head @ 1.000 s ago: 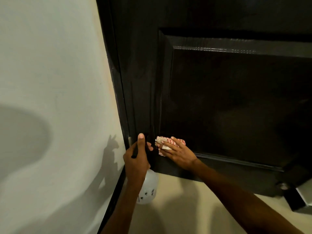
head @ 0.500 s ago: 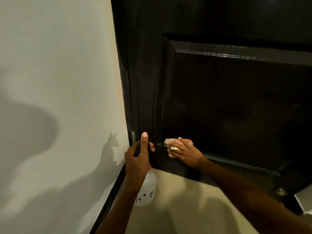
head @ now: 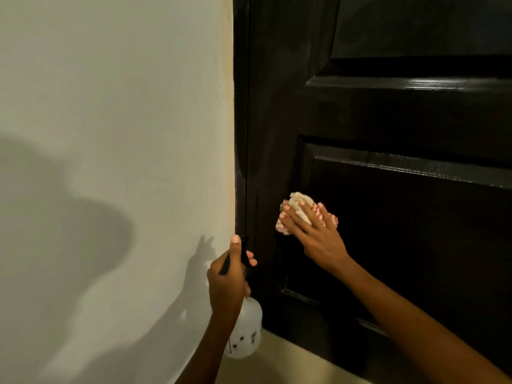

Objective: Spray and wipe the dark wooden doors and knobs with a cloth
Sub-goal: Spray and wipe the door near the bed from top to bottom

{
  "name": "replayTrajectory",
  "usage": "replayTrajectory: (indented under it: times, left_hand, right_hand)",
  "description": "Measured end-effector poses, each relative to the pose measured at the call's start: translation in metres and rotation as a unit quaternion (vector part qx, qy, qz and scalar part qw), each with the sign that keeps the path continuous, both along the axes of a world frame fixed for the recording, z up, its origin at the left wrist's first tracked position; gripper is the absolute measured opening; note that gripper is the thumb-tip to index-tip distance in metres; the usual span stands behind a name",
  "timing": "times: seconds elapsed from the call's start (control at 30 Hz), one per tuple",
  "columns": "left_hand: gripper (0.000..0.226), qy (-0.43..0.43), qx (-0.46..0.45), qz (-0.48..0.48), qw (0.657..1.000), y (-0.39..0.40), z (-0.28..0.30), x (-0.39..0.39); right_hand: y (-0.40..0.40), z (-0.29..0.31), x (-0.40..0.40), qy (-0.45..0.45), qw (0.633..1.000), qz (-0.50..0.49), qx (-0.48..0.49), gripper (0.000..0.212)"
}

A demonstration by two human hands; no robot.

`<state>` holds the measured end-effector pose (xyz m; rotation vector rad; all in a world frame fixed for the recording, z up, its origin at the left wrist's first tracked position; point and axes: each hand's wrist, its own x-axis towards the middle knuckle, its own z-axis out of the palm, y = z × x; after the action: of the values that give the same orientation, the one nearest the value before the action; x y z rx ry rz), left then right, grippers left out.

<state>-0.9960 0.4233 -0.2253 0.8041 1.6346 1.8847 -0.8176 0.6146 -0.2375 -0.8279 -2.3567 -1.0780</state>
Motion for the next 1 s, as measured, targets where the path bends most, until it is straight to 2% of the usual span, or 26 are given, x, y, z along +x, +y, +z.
replayTrajectory:
  times: [0.17,0.33,0.43,0.5,0.6,0.77,0.9,1.0]
  left_hand:
    - [0.07,0.013,-0.013,0.056,0.998,-0.005,-0.008,-0.012]
    - [0.056,0.007,-0.014,0.069,0.998,-0.007,-0.006,-0.022]
    - [0.068,0.0,-0.006,0.062,0.998,-0.007,0.001,-0.021]
    - [0.072,-0.002,-0.004,0.054,0.999,-0.007,0.005,-0.02]
    - [0.061,-0.007,0.002,0.047,0.999,-0.009,0.009,-0.02]
    - [0.061,0.003,0.022,0.043,0.999,-0.01,0.015,-0.021]
    - [0.063,0.003,0.003,0.039,0.999,-0.01,0.008,-0.022]
    - [0.062,0.005,-0.008,0.039,0.999,-0.012,-0.004,-0.024]
  right_hand:
    - [-0.003,0.0,-0.008,0.024,1.0,0.009,0.015,0.097]
    - [-0.001,0.005,-0.019,0.035,0.999,0.011,0.025,0.098]
    - [0.003,0.02,-0.031,0.045,0.999,0.012,0.013,0.098]
    - [0.004,0.035,-0.044,0.064,0.998,0.019,0.014,0.096]
    - [0.007,0.068,-0.069,0.092,0.995,0.017,0.025,0.089]
    - [0.014,0.102,-0.117,0.136,0.99,0.034,0.021,0.068]
    - [0.017,0.048,-0.122,0.069,0.997,0.037,0.004,0.067]
    - [0.01,-0.024,-0.109,-0.066,0.996,-0.015,-0.052,0.074]
